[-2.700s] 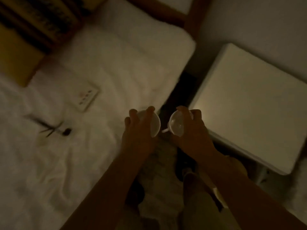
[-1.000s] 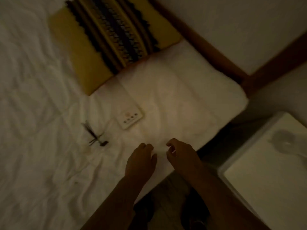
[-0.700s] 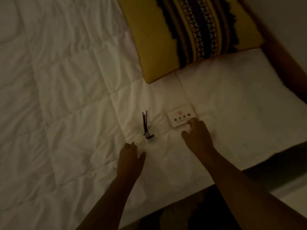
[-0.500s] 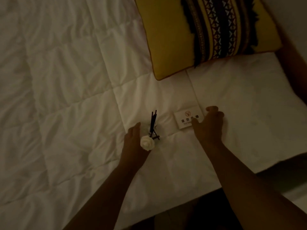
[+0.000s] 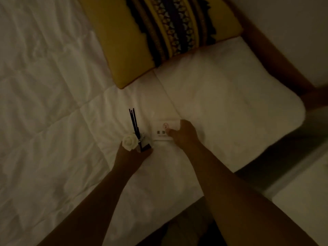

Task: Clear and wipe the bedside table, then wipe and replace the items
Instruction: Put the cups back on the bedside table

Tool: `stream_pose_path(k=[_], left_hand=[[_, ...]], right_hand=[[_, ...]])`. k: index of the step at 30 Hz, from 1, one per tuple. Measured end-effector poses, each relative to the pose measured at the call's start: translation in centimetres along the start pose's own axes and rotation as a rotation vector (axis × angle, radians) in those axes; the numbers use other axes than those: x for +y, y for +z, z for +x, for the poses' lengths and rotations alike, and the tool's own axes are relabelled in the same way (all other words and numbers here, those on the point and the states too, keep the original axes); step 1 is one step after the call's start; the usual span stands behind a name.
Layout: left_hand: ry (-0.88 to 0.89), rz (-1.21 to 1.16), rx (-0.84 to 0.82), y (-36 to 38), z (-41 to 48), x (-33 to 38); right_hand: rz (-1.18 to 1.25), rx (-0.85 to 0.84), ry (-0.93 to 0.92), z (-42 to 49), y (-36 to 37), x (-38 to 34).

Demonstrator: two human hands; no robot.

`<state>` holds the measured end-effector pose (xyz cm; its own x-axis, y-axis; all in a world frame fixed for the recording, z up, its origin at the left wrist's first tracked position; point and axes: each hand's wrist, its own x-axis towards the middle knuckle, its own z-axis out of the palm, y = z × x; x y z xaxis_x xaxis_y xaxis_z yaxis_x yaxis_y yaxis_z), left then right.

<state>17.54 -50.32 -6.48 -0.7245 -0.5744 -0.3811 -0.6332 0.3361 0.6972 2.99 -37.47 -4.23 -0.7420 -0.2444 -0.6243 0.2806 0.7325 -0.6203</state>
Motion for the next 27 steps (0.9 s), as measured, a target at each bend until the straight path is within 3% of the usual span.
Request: stream_pose_path(k=[4, 8, 14, 17, 23, 27], left_hand=[[0.085, -0.021, -0.278, 4.3, -2.7, 5.0], [0.074, 0.135, -0.386, 12.4, -7.5, 11.6], [0.241, 0.17, -0.665, 25.9, -15.7, 20.4], [0.211, 0.169, -0.805, 32.2, -19.3, 23.7], [0.323, 0.482, -0.902, 43.1, -26.5, 28.3], [0.233, 0.452, -0.892, 48.9, -28.8, 31.2]], right_hand=[[0.241, 0.09, 0.037, -4.1, -6.1, 5.7], [0.53, 0.172, 0.102, -9.1, -14.6, 14.7], [0.514, 0.441, 0.223, -17.6, -27.0, 31.0], [0.591, 0.54, 0.33, -21.4, -30.7, 38.6], [0.63, 0.728, 0.422, -26.1, -36.5, 50.0], [0.623, 0.902, 0.417, -26.6, -38.6, 54.2]])
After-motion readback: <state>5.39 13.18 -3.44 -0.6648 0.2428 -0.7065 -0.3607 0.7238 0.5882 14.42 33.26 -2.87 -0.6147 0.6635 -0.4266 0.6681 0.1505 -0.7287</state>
